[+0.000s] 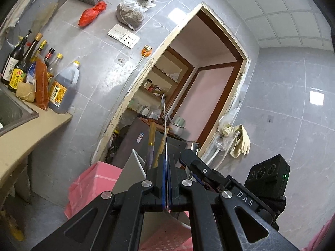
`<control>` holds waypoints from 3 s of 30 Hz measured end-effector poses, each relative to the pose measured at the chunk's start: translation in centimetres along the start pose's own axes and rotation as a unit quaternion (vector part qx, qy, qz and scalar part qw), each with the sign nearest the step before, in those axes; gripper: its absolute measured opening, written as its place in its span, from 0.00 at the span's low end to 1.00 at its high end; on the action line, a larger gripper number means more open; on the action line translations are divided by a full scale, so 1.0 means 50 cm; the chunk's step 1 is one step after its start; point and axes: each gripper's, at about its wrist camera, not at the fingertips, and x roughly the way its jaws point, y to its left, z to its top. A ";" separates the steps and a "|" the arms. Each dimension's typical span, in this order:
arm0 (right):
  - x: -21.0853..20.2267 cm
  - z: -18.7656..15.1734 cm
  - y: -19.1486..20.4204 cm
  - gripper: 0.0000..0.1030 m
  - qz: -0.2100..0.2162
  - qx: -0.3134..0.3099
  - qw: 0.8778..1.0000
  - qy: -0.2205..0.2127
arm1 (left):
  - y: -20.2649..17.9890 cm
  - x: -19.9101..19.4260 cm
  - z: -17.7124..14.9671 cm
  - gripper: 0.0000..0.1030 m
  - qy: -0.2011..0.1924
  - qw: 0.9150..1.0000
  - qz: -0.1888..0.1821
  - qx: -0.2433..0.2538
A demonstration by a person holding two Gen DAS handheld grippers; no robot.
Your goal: Organize utensils
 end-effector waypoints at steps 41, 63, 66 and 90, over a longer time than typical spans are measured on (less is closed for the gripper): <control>-0.063 0.050 0.045 0.34 -0.068 -0.007 0.996 0.059 | -0.060 -0.036 0.059 0.17 0.137 0.988 0.031 0.069; -0.355 0.169 0.063 0.81 -0.226 -0.028 0.973 0.028 | -0.245 -0.081 0.103 0.96 0.103 0.982 0.109 0.113; -0.399 0.174 0.068 0.86 -0.243 -0.037 0.969 0.037 | -0.283 -0.095 0.093 0.98 0.106 0.978 0.128 0.122; -0.713 0.132 0.191 0.98 -0.315 -0.072 0.943 0.081 | -0.428 -0.315 -0.051 0.99 0.137 0.964 0.203 0.101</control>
